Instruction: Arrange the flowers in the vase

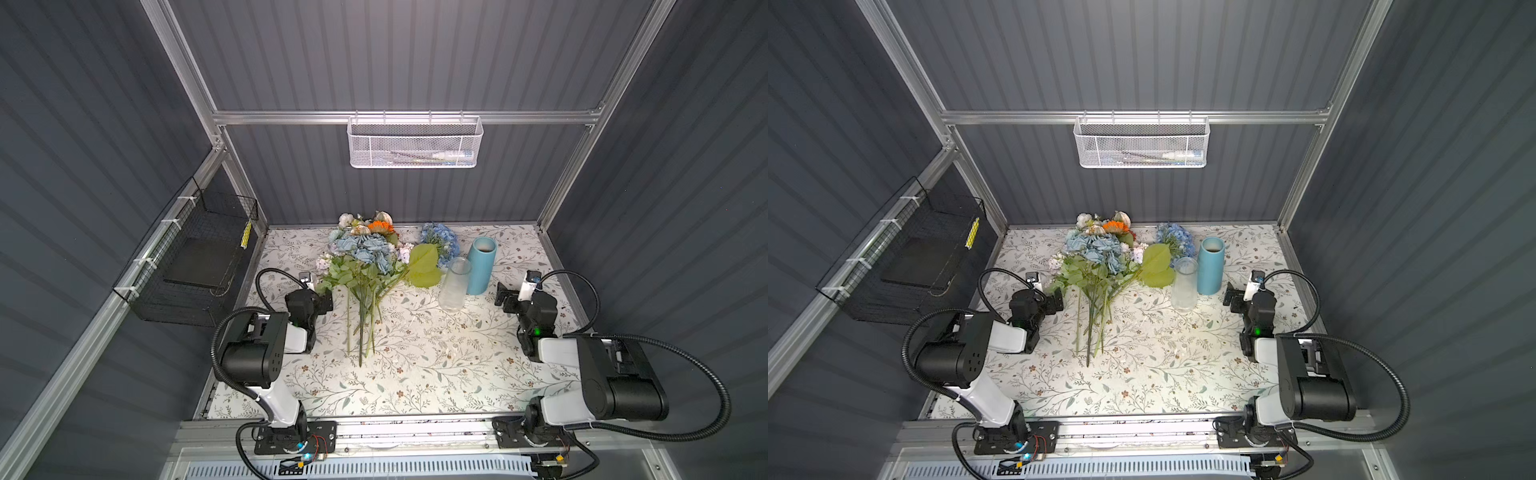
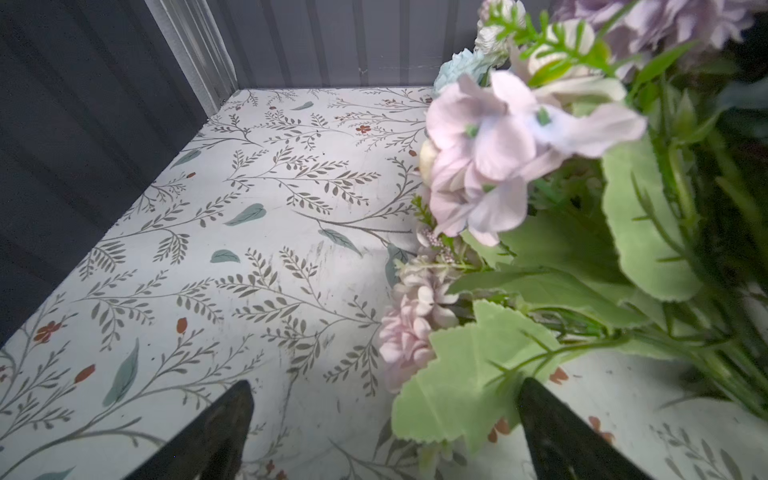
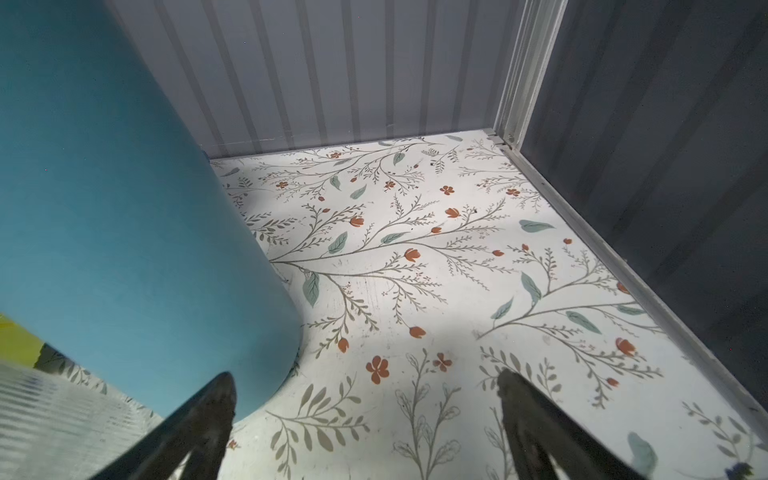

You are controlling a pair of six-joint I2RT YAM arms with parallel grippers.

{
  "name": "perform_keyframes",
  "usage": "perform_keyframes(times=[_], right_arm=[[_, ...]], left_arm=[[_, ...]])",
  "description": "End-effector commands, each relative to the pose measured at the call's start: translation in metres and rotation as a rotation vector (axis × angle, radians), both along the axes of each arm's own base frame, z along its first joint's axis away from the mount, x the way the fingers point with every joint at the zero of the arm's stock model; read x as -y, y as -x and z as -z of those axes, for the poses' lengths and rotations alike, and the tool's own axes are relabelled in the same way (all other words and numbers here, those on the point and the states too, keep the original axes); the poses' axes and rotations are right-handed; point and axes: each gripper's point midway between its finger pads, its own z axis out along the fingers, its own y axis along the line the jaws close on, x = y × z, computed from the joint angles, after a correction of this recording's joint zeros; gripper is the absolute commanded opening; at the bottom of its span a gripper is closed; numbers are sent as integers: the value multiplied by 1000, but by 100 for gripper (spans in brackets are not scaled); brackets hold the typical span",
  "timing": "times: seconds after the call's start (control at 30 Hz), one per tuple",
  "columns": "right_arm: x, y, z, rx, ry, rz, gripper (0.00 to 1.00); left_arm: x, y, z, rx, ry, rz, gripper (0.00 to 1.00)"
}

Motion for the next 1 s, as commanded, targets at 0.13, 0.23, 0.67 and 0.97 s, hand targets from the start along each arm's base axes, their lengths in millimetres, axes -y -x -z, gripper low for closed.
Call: perform_keyframes(times=[0.13,0.23,0.67,0.97], right_arm=[[1,-4,-8,29,-3,0,99],[1,-4,-8,29,-3,0,99],[0,-5,-7,23,-7,-3,99],[1,-6,-7,21,-9,-1,99]], left_arm=[[-4,-4,-2,6,-12,-15,99],[-4,-4,-2,6,-12,-15,99],[-4,-4,-1,3,-12,-15,99],[-4,-4,-2,3,-13,-15,99]])
